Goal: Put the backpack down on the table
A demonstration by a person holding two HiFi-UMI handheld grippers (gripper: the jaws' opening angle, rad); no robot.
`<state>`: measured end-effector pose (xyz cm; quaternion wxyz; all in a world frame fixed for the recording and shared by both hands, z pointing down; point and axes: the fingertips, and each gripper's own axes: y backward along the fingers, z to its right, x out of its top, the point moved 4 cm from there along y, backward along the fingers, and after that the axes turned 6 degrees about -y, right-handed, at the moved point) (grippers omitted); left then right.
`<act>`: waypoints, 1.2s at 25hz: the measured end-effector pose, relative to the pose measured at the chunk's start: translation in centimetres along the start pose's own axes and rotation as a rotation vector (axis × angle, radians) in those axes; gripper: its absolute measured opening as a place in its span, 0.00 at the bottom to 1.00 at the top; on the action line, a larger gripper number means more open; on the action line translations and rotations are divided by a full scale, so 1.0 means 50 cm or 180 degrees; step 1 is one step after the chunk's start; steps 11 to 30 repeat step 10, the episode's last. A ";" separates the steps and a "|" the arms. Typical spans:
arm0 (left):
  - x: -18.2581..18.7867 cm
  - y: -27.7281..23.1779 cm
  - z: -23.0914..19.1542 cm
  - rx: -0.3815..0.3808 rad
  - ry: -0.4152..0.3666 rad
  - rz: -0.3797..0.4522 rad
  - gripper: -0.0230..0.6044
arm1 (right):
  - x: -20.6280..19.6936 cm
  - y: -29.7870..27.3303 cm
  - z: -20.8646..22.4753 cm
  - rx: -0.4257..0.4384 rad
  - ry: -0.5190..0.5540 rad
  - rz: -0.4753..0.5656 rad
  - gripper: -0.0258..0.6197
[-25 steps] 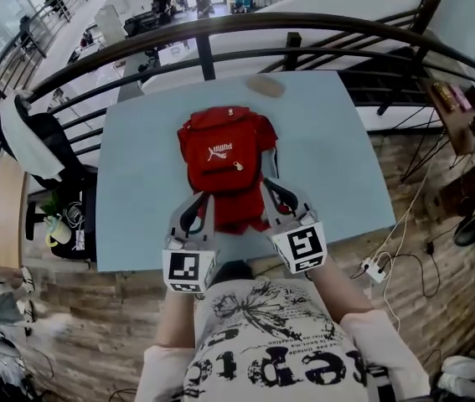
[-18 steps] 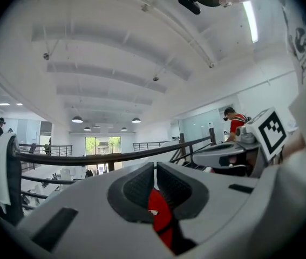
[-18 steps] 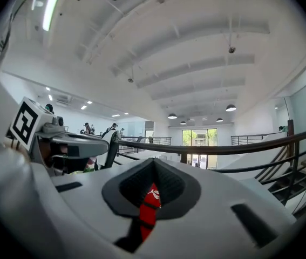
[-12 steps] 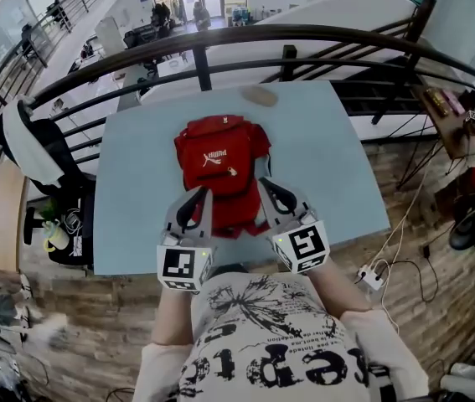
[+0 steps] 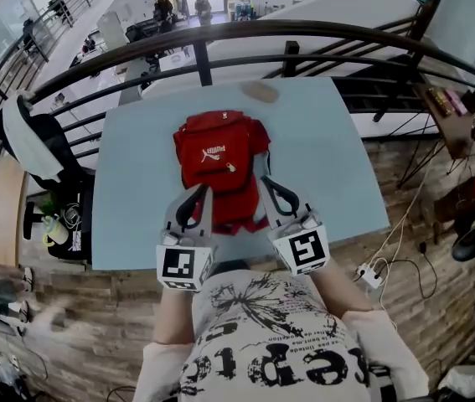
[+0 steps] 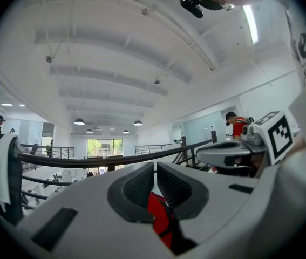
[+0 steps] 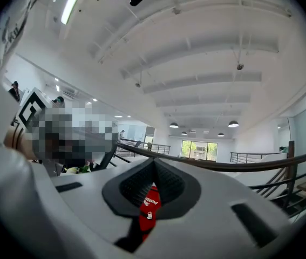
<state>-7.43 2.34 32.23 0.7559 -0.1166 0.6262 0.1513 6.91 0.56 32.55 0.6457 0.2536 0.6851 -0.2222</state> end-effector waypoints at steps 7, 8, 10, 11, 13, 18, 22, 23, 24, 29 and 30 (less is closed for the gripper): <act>-0.005 -0.006 -0.002 -0.0064 -0.0038 0.0011 0.07 | 0.000 -0.013 -0.003 0.0076 0.0000 0.0002 0.03; -0.007 -0.007 -0.003 -0.0073 -0.0059 0.0024 0.07 | 0.001 -0.016 -0.002 0.0081 -0.0006 0.0001 0.03; -0.010 -0.009 -0.006 -0.0088 -0.0091 0.0042 0.07 | 0.004 -0.021 -0.001 0.0091 -0.0014 0.0003 0.03; -0.010 -0.009 -0.006 -0.0088 -0.0091 0.0042 0.07 | 0.004 -0.021 -0.001 0.0091 -0.0014 0.0003 0.03; -0.010 -0.009 -0.006 -0.0088 -0.0091 0.0042 0.07 | 0.004 -0.021 -0.001 0.0091 -0.0014 0.0003 0.03; -0.010 -0.009 -0.006 -0.0088 -0.0091 0.0042 0.07 | 0.004 -0.021 -0.001 0.0091 -0.0014 0.0003 0.03; -0.010 -0.009 -0.006 -0.0088 -0.0091 0.0042 0.07 | 0.004 -0.021 -0.001 0.0091 -0.0014 0.0003 0.03; -0.010 -0.009 -0.006 -0.0088 -0.0091 0.0042 0.07 | 0.004 -0.021 -0.001 0.0091 -0.0014 0.0003 0.03; -0.010 -0.009 -0.006 -0.0088 -0.0091 0.0042 0.07 | 0.004 -0.021 -0.001 0.0091 -0.0014 0.0003 0.03; -0.010 -0.009 -0.006 -0.0088 -0.0091 0.0042 0.07 | 0.004 -0.021 -0.001 0.0091 -0.0014 0.0003 0.03; -0.010 -0.009 -0.006 -0.0088 -0.0091 0.0042 0.07 | 0.004 -0.021 -0.001 0.0091 -0.0014 0.0003 0.03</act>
